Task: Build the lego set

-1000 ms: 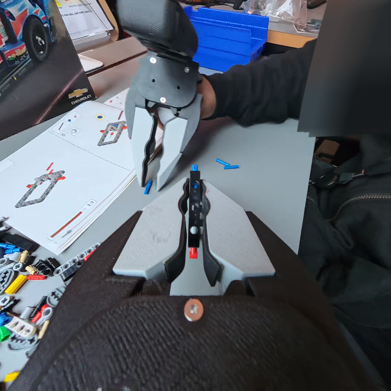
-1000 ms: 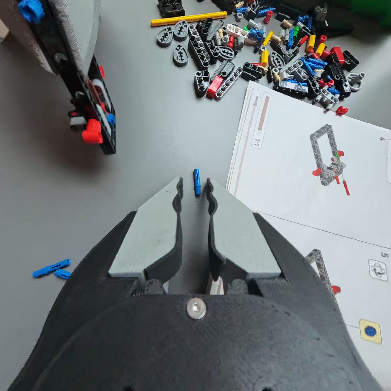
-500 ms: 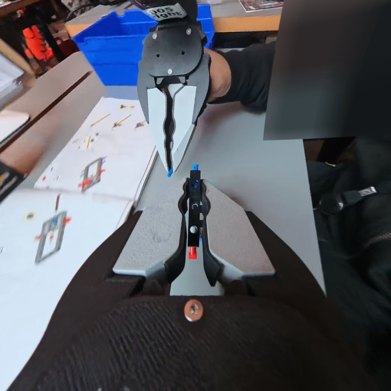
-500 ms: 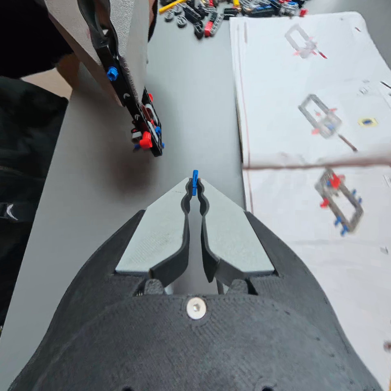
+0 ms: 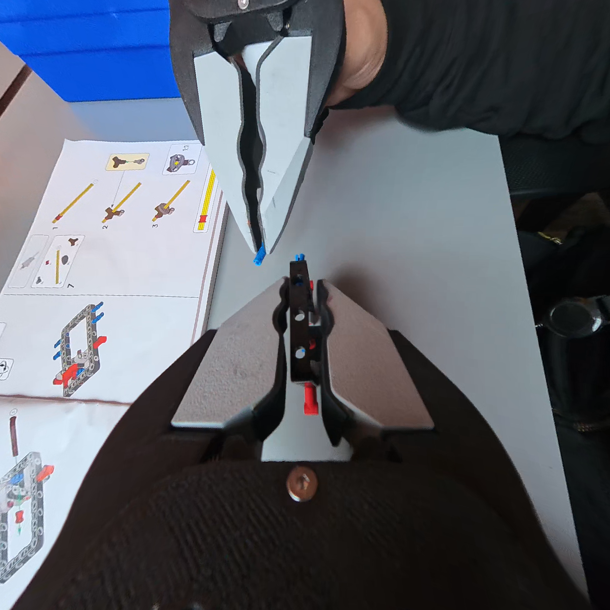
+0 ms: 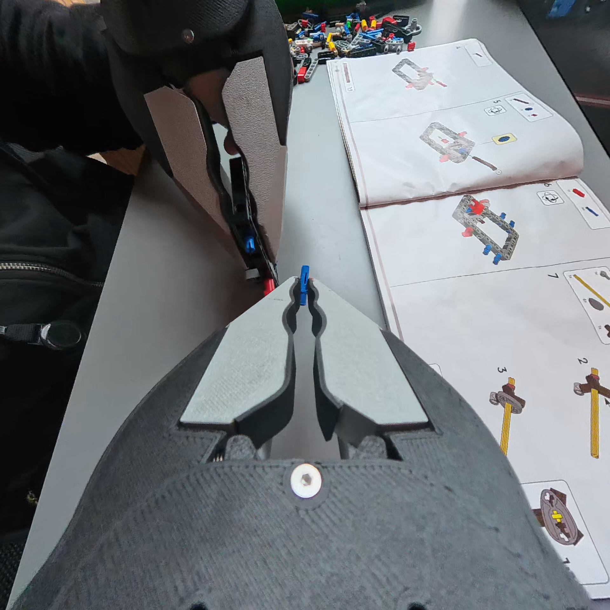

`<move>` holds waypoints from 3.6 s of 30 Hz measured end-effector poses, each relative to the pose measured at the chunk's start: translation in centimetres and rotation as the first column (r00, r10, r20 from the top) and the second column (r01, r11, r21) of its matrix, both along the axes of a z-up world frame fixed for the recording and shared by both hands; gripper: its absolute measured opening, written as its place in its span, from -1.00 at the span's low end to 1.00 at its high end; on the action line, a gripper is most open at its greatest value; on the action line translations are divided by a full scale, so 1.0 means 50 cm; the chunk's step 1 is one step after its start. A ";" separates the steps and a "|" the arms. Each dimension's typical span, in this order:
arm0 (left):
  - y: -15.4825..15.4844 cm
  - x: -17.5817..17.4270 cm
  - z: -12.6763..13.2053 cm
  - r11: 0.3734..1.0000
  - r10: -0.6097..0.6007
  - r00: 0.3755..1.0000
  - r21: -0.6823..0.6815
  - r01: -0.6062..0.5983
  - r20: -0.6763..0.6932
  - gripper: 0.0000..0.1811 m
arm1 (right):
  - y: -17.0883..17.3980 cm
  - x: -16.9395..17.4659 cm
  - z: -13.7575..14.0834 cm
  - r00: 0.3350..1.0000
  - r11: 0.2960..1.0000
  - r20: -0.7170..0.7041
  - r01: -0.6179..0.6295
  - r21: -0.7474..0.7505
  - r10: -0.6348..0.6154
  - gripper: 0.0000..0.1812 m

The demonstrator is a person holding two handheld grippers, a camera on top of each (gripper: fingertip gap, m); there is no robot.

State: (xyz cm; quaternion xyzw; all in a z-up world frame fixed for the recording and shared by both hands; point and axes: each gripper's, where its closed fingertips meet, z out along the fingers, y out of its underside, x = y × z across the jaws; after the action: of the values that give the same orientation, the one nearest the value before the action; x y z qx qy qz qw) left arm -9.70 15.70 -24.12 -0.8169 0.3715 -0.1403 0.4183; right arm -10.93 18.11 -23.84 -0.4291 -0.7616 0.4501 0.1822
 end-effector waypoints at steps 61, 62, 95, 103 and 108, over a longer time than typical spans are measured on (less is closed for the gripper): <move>0.024 -0.028 0.136 0.979 0.106 0.994 0.174 -0.106 0.012 -0.99 | -0.024 -0.003 0.133 0.925 0.980 -0.379 0.105 0.171 -0.033 -0.91; 0.021 -0.021 0.141 0.980 0.088 0.996 0.176 -0.093 0.034 -0.99 | -0.025 -0.003 0.131 0.922 0.975 -0.385 0.112 0.194 -0.029 -0.91; 0.031 -0.014 0.165 0.969 0.088 0.985 0.216 -0.119 0.148 -0.98 | -0.026 0.007 0.167 0.888 0.985 -0.455 0.128 0.119 -0.060 -0.98; 0.032 -0.013 0.164 0.968 0.094 0.986 0.217 -0.122 0.135 -0.98 | -0.026 0.007 0.168 0.887 0.985 -0.457 0.130 0.111 -0.065 -0.98; 0.028 -0.010 0.161 0.978 0.087 0.983 0.176 -0.115 0.160 -0.98 | -0.028 0.009 0.163 0.907 0.995 -0.417 0.089 0.047 -0.062 -0.98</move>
State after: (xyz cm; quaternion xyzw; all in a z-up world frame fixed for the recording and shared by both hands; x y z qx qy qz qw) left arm -10.20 17.12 -16.07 -0.7796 0.3079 -0.1453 0.5257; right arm -10.47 16.69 -15.68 -0.3466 -0.7026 0.4985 0.3711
